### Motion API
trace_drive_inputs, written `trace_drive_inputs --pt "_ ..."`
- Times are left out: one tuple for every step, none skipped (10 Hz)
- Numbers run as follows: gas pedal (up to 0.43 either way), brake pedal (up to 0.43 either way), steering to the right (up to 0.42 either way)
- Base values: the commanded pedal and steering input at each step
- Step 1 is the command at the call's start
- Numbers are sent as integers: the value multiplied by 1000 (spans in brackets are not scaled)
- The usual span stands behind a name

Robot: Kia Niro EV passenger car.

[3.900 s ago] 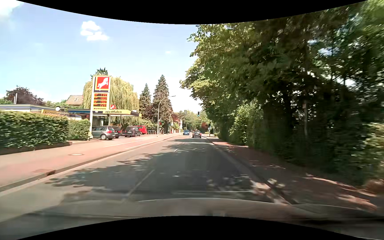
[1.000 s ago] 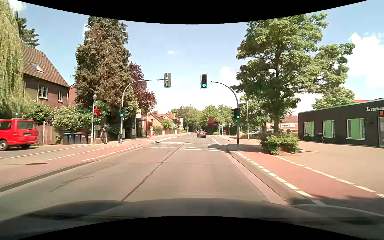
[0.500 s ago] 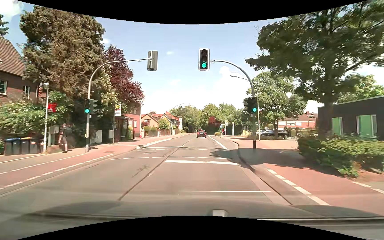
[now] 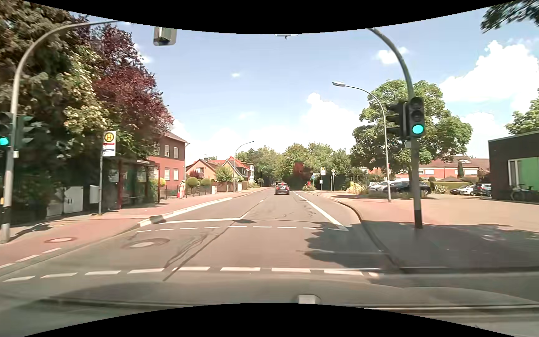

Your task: Follow the waypoints while adhering to traffic rules and regulations

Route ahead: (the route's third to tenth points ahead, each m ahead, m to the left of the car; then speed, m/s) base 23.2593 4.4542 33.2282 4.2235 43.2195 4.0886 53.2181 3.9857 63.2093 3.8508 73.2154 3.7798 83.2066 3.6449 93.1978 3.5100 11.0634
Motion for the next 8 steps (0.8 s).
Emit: trace_drive_inputs --pt "0 18 0" --pt "0 18 0" --pt "0 18 0" --pt "20 18 0" --pt "79 18 0" --pt "98 18 1" --pt "98 18 0" --pt "98 18 0"
